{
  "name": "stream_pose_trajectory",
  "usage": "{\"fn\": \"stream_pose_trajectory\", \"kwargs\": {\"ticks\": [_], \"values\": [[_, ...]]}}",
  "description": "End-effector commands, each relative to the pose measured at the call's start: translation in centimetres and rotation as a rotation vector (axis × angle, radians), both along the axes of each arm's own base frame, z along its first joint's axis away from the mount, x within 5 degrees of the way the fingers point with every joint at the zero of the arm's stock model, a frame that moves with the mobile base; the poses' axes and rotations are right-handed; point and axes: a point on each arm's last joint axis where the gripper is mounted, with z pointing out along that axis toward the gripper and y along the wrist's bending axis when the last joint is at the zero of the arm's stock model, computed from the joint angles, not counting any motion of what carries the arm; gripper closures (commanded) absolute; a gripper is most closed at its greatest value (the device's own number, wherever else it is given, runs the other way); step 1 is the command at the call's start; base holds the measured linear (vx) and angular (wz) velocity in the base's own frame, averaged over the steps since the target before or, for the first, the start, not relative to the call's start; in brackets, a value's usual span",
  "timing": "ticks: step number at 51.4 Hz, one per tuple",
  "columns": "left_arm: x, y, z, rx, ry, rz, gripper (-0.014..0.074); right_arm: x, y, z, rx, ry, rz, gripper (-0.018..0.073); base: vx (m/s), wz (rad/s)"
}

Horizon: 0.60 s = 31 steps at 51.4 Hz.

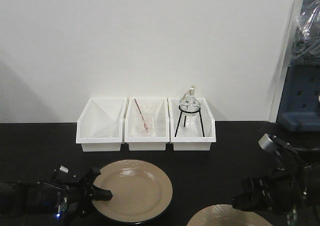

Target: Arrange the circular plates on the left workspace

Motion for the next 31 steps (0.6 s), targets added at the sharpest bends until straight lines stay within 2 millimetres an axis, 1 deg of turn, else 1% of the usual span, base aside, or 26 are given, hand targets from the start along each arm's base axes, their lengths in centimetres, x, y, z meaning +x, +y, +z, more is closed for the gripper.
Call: {"fn": "stream_pose_trajectory", "kwargs": {"ticks": [1,7,15,22,26,31], "values": [[0.6,-0.7,3.7,-0.083,-0.083,0.019,0.0549,0.1,0.0,2.3,0.045,-0.072,-0.012,0.0561,0.0,0.0],[0.5,-0.9,3.7,-0.072,-0.108,-0.019,0.0454,0.0,0.1,2.3,0.046,-0.07,-0.009,0.0561,0.0,0.0],[0.3,-1.2,4.0,-0.059,-0.179,-0.092,0.024,0.0,0.1,2.3,0.048,-0.069,-0.008,0.0561,0.0,0.0],[-0.1,-1.3,4.1,-0.079,-0.19,-0.142,0.0101,0.0,0.1,2.3,0.049,-0.067,-0.007,0.0561,0.0,0.0],[-0.3,-1.0,4.0,-0.045,-0.194,-0.181,0.0059,0.0,0.1,2.3,0.051,-0.063,-0.001,0.0561,0.0,0.0],[-0.6,-0.5,3.7,-0.009,-0.187,-0.232,0.0051,-0.1,0.2,2.3,0.056,-0.056,0.008,0.0561,0.0,0.0]]}}
